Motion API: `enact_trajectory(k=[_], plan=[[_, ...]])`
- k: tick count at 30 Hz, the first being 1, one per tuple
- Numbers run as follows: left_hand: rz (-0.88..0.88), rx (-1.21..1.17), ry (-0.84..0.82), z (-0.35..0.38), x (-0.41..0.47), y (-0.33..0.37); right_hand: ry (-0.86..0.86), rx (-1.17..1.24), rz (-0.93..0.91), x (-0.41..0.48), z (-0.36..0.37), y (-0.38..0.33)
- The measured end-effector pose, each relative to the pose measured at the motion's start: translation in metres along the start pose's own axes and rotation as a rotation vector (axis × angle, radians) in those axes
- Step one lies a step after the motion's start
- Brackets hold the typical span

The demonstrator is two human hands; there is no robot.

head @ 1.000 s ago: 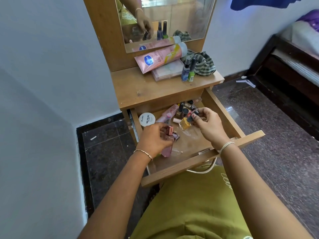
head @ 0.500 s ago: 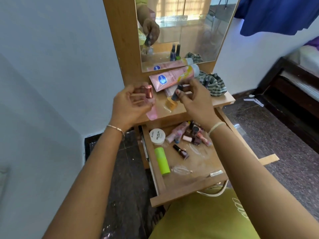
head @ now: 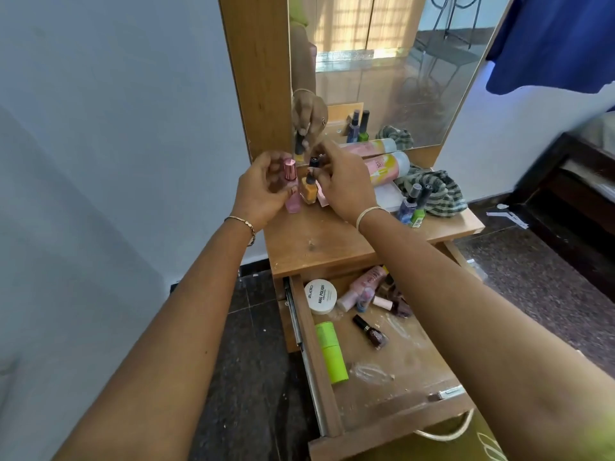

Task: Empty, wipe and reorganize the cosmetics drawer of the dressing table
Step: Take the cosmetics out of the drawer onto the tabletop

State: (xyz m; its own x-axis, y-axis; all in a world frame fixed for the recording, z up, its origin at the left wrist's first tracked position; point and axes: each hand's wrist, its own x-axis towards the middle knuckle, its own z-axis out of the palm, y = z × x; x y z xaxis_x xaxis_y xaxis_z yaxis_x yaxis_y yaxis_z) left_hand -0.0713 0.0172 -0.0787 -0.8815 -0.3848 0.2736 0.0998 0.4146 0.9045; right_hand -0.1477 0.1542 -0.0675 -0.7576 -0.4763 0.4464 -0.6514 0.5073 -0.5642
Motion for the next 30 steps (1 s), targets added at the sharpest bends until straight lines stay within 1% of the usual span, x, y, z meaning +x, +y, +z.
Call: enact_trajectory(k=[7, 14, 17, 19, 22, 25, 27, 29, 30], plan=[[0.009, 0.072, 0.013, 0.005, 0.006, -0.006, 0.0, -0.106, -0.02, 0.009, 0.016, -0.004], [0.044, 0.167, 0.077, 0.009, 0.009, -0.01, 0.031, -0.161, -0.032, 0.007, 0.023, 0.0], [0.052, 0.231, 0.108, 0.011, 0.009, -0.013, 0.008, -0.169, -0.02, 0.008, 0.022, 0.001], [0.039, 0.272, 0.123, 0.011, 0.008, -0.014, -0.018, -0.162, -0.018, 0.007, 0.019, 0.001], [-0.016, 0.266, 0.112, 0.009, 0.0, -0.009, 0.01, -0.132, -0.026, 0.0, 0.01, 0.004], [-0.023, 0.294, 0.14, 0.008, -0.019, 0.0, 0.076, -0.092, -0.009, -0.022, -0.003, 0.008], [-0.009, 0.272, 0.159, 0.009, -0.043, 0.007, 0.117, -0.091, 0.047, -0.049, -0.01, 0.01], [0.006, 0.254, 0.142, 0.013, -0.072, 0.009, 0.164, -0.108, 0.12, -0.084, -0.015, 0.012], [0.003, 0.249, 0.108, 0.017, -0.087, 0.008, 0.168, -0.113, 0.161, -0.102, -0.016, 0.012]])
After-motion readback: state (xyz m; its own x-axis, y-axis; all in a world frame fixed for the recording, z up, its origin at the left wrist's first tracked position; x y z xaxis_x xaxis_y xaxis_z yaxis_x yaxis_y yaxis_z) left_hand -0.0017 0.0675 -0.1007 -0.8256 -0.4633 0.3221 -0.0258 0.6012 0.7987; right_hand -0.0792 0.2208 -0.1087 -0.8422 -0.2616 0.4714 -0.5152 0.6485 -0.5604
